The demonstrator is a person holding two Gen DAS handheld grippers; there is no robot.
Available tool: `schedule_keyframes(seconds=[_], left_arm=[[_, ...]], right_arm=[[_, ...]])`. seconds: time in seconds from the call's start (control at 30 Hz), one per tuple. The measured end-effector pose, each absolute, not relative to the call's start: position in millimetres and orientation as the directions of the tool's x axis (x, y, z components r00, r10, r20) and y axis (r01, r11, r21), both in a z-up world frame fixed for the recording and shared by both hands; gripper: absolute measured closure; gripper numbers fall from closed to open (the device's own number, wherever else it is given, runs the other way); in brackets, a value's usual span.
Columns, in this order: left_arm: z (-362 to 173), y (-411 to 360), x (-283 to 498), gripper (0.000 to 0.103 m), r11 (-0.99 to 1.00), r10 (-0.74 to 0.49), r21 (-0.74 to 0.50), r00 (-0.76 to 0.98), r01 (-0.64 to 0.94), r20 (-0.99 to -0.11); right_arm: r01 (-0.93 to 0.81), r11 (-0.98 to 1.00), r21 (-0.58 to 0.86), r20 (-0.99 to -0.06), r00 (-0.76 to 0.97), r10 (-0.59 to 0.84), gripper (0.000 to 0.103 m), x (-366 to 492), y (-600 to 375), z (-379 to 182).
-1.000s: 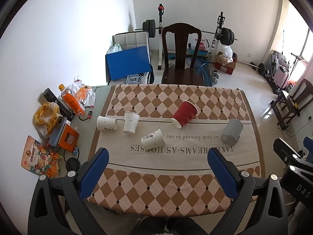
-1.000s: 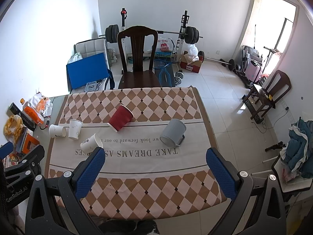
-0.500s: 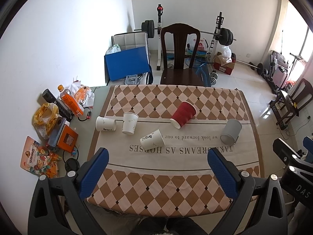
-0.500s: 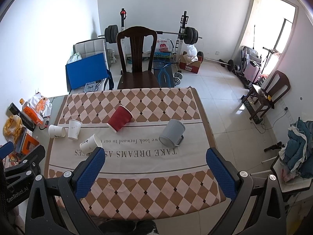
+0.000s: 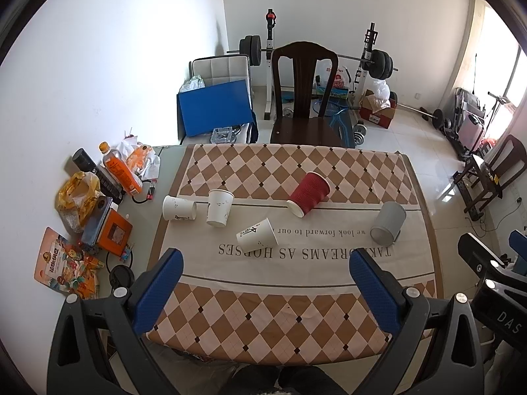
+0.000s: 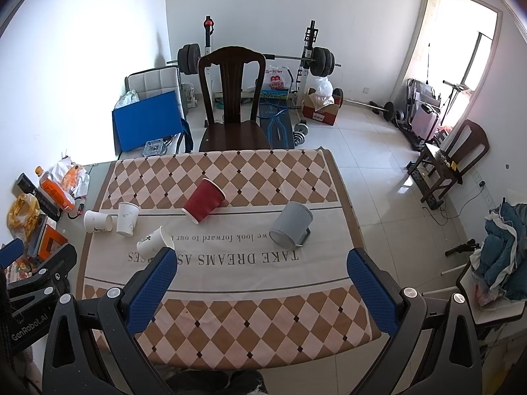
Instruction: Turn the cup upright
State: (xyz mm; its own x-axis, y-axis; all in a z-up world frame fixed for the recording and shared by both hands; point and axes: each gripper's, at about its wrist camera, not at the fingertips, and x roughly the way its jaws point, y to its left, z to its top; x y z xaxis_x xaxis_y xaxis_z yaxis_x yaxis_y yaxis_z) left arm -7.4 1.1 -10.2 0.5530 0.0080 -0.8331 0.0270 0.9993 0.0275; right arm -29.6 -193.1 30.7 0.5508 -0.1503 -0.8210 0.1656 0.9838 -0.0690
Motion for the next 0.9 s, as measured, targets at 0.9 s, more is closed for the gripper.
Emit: schedule_keyframes(seconds=[0.9], left_arm=[[-178, -130, 78, 0.0, 0.958, 0.051, 0.143, 0.344, 0.249, -0.938]], right_arm=[[0.374, 0.918, -0.133, -0.967, 0.154, -0.203, 0.0, 4, -291, -148]])
